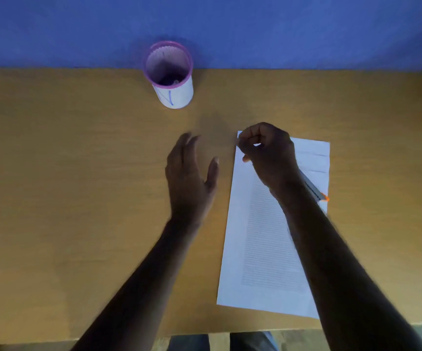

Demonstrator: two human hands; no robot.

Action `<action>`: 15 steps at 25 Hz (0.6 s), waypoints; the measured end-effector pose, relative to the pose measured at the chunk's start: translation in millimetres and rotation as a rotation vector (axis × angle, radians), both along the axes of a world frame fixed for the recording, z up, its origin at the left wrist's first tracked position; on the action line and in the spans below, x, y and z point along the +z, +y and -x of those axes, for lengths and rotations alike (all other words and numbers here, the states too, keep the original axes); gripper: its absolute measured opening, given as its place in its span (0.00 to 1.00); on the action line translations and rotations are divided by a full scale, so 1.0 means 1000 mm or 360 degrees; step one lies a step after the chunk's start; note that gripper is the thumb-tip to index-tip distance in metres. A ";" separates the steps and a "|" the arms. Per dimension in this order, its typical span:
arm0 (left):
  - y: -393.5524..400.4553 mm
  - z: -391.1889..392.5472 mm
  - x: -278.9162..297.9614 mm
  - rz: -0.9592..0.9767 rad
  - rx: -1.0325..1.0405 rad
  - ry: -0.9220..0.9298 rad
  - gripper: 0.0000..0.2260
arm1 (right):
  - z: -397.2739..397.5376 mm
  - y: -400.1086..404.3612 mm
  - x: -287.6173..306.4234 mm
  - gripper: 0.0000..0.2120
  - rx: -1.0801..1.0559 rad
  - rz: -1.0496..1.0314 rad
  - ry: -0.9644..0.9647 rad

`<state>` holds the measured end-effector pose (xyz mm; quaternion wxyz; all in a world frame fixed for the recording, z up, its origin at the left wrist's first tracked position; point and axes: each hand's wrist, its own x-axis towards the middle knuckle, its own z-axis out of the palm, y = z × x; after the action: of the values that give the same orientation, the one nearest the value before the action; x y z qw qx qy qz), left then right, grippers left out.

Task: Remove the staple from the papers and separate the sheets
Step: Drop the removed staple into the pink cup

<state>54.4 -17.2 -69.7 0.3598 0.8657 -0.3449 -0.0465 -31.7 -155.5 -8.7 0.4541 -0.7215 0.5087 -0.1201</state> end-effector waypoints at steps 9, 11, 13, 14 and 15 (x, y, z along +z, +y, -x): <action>-0.042 -0.096 0.020 0.0433 0.0296 0.0365 0.46 | -0.114 -0.024 0.044 0.04 0.0404 0.0509 -0.0142; -0.051 -0.107 0.020 0.0463 0.0283 0.0313 0.47 | -0.134 -0.027 0.048 0.06 0.0502 0.0669 -0.0080; -0.058 -0.116 0.020 0.0493 0.0282 0.0353 0.48 | -0.150 -0.030 0.049 0.07 0.0621 0.0803 0.0018; -0.061 -0.120 0.020 0.0514 0.0273 0.0386 0.49 | -0.156 -0.031 0.048 0.08 0.0678 0.0842 0.0064; -0.063 -0.122 0.020 0.0532 0.0257 0.0411 0.50 | -0.160 -0.032 0.048 0.08 0.0717 0.0871 0.0108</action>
<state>176.4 -80.0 -50.2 0.5420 0.8056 -0.2285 -0.0702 128.8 -187.4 38.8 0.2420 -0.9140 0.3006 -0.1248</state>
